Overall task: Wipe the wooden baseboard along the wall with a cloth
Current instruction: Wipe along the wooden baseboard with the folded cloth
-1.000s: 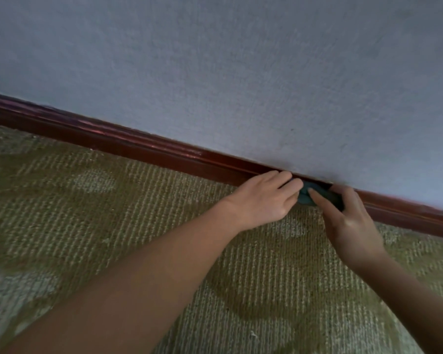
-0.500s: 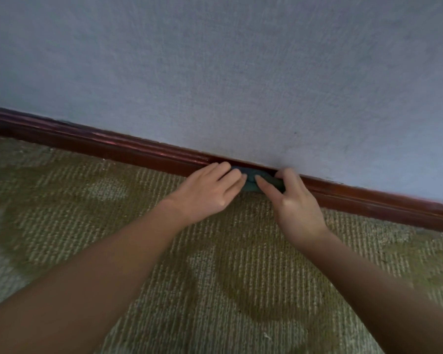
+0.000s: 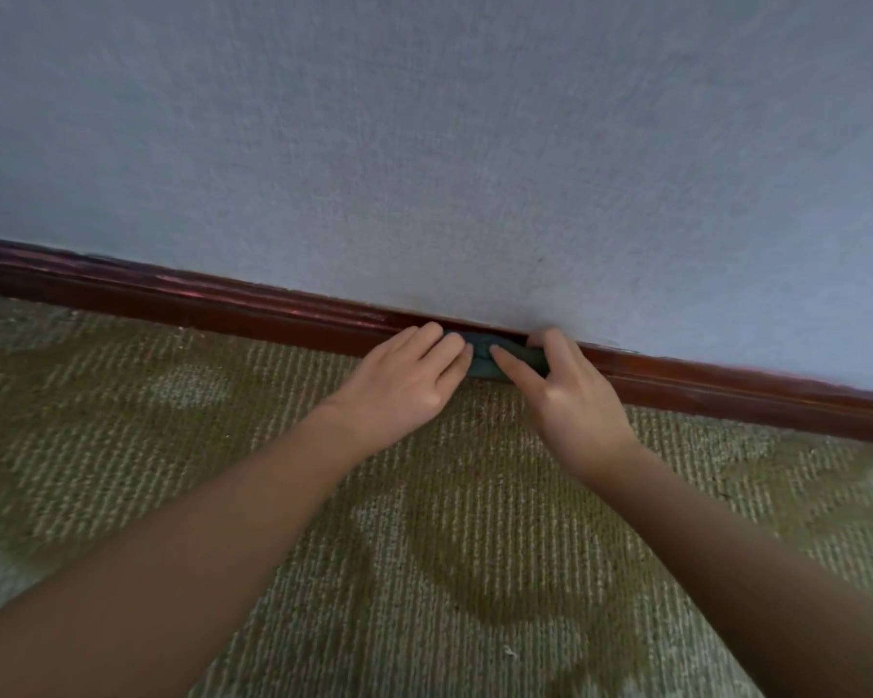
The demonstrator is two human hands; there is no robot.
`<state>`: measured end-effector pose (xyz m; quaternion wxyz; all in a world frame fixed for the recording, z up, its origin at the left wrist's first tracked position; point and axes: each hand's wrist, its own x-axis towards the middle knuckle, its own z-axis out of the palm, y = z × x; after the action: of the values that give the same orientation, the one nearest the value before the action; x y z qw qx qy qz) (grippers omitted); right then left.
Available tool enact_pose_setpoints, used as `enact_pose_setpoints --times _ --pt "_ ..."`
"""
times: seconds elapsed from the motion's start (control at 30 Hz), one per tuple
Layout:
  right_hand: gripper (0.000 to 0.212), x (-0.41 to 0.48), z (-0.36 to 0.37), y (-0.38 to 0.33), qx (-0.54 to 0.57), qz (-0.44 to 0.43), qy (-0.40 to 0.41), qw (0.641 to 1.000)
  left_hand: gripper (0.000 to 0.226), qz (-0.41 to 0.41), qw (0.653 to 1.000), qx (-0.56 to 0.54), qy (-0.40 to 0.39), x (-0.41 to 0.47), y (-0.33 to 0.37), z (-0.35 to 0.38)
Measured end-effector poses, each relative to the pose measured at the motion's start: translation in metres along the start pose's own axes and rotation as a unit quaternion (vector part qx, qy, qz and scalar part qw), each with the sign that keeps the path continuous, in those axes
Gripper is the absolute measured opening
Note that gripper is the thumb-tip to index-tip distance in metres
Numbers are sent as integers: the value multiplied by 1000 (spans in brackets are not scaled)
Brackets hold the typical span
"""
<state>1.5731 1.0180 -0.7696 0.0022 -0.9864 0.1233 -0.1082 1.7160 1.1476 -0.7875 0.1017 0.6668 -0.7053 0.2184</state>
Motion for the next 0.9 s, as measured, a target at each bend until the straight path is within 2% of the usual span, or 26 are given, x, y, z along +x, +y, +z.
enact_pose_setpoints --times 0.33,0.47,0.6,0.77,0.9 --pt "64 -41 -15 64 -34 10 -15 999 29 20 998 -37 45 51 46 25" --pt "65 -49 -19 78 -50 10 -21 998 14 37 998 -34 38 61 56 31" --pt "66 -54 -22 86 -56 15 -35 998 16 46 998 -33 21 69 61 30" --pt "64 -47 -19 77 -43 26 -12 999 15 54 998 -25 23 64 51 22" --pt "59 -32 -15 57 -24 13 -1 1000 32 48 998 -24 17 47 30 14"
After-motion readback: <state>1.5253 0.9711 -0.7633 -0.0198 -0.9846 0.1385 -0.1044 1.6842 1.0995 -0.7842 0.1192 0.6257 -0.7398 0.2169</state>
